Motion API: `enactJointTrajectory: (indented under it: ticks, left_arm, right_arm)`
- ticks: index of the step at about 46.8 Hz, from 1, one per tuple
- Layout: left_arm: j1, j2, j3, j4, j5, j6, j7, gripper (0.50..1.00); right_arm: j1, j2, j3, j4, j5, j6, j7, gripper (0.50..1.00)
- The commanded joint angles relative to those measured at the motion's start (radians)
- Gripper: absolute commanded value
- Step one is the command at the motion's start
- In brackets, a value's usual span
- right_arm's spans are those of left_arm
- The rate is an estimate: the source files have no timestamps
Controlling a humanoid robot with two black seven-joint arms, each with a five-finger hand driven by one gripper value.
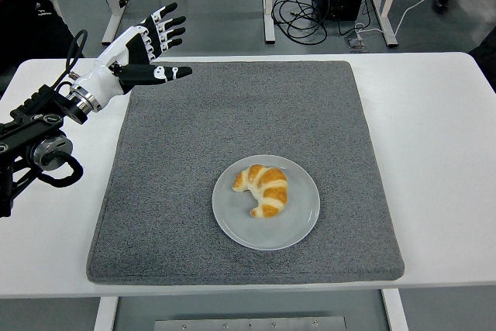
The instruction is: Place the bread on the plate
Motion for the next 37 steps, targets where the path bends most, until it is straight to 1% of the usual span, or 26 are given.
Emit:
enactJointTrajectory:
  ticks: [1, 8, 12, 17, 21, 24, 33, 37]
  left_arm:
    - [0.008, 0.002, -0.002, 0.012, -0.035, -0.041, 0.002, 0.971]
    - [0.013, -0.002, -0.002, 0.075, -0.101, -0.119, 0.005, 0.971]
    - [0.021, -0.007, -0.005, 0.116, -0.13, -0.159, 0.02, 0.971]
    - [0.031, -0.012, -0.016, 0.155, -0.165, -0.203, 0.064, 0.971]
    - [0.044, -0.012, -0.023, 0.161, -0.184, -0.24, 0.116, 0.971]
    - [0.053, -0.012, -0.034, 0.161, -0.185, -0.263, 0.141, 0.972]
    - [0.057, -0.012, -0.04, 0.163, -0.182, -0.3, 0.143, 0.977]
    - [0.059, -0.012, -0.042, 0.161, -0.184, -0.337, 0.14, 0.98]
  right_arm:
    - [-0.001, 0.0, 0.0, 0.0, 0.0, 0.0, 0.0, 1.0]
    - [-0.001, 0.0, 0.0, -0.001, 0.0, 0.0, 0.0, 1.0]
    - [-0.001, 0.0, 0.0, -0.001, 0.0, 0.0, 0.0, 1.0]
    - [-0.001, 0.0, 0.0, -0.001, 0.0, 0.0, 0.0, 1.0]
    - [-0.001, 0.0, 0.0, -0.001, 0.0, 0.0, 0.0, 1.0]
    - [-0.001, 0.0, 0.0, 0.0, 0.0, 0.002, 0.0, 1.0]
    - [-0.001, 0.0, 0.0, -0.001, 0.0, 0.002, 0.0, 1.0]
    - [-0.003, 0.0, 0.0, 0.0, 0.0, 0.0, 0.0, 1.0]
